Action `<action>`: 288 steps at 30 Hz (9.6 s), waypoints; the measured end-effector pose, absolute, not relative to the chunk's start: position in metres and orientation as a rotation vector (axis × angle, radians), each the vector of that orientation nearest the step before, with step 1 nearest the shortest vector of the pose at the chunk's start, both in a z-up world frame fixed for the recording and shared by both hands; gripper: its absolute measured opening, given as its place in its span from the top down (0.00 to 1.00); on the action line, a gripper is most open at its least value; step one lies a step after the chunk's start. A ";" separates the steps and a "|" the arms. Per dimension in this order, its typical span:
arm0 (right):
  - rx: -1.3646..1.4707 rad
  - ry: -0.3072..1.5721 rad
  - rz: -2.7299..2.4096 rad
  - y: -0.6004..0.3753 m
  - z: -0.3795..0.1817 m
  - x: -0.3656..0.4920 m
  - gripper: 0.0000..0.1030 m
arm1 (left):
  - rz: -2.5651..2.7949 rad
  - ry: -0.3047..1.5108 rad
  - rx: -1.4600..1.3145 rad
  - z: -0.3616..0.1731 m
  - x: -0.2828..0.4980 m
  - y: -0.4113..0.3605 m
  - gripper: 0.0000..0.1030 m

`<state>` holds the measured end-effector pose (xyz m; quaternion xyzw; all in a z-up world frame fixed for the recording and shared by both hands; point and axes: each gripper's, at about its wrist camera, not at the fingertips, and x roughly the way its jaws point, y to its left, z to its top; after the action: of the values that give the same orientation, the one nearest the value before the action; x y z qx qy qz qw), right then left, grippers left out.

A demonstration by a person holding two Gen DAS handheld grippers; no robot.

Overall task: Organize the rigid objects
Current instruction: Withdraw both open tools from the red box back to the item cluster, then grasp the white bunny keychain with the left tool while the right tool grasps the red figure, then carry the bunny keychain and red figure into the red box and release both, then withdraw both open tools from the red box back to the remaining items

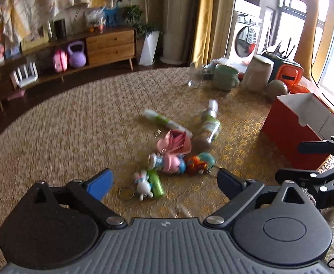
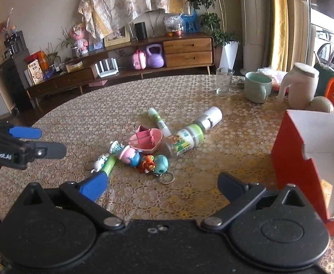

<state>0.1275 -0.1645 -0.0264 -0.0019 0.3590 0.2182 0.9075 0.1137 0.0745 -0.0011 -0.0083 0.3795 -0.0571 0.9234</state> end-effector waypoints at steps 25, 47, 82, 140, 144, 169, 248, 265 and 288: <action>-0.176 0.787 0.516 -0.106 -0.084 0.183 0.16 | -0.092 0.857 -0.145 -0.088 0.145 0.115 0.00; -0.311 0.791 0.603 -0.074 -0.102 0.196 0.52 | -0.064 0.865 -0.082 -0.113 0.176 0.117 0.39; -0.343 0.794 0.563 -0.066 -0.115 0.197 0.65 | -0.096 0.889 -0.146 -0.119 0.179 0.118 0.64; 0.006 0.703 0.343 -0.298 0.034 0.157 0.65 | -0.371 0.774 -0.041 0.040 0.168 -0.088 0.64; 0.015 0.709 0.279 -0.331 0.036 0.163 0.65 | -0.410 0.775 -0.030 0.042 0.179 -0.124 0.64; -0.012 0.822 0.057 -0.450 -0.032 0.221 0.65 | -0.515 0.844 0.133 0.008 0.262 -0.280 0.64; -0.050 0.672 0.319 -0.285 0.022 0.137 0.07 | -0.388 0.799 0.035 0.043 0.181 -0.102 0.28; -0.061 0.719 0.438 -0.195 -0.013 0.142 0.06 | -0.224 0.797 -0.111 0.022 0.163 0.021 0.02; -0.257 0.790 0.540 -0.113 -0.090 0.177 0.15 | 0.046 0.933 -0.162 -0.087 0.191 0.071 0.00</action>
<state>0.1769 -0.1132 -0.0902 -0.1233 0.3791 0.2590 0.8798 0.1909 0.0712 -0.0873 -0.0780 0.4493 0.0221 0.8897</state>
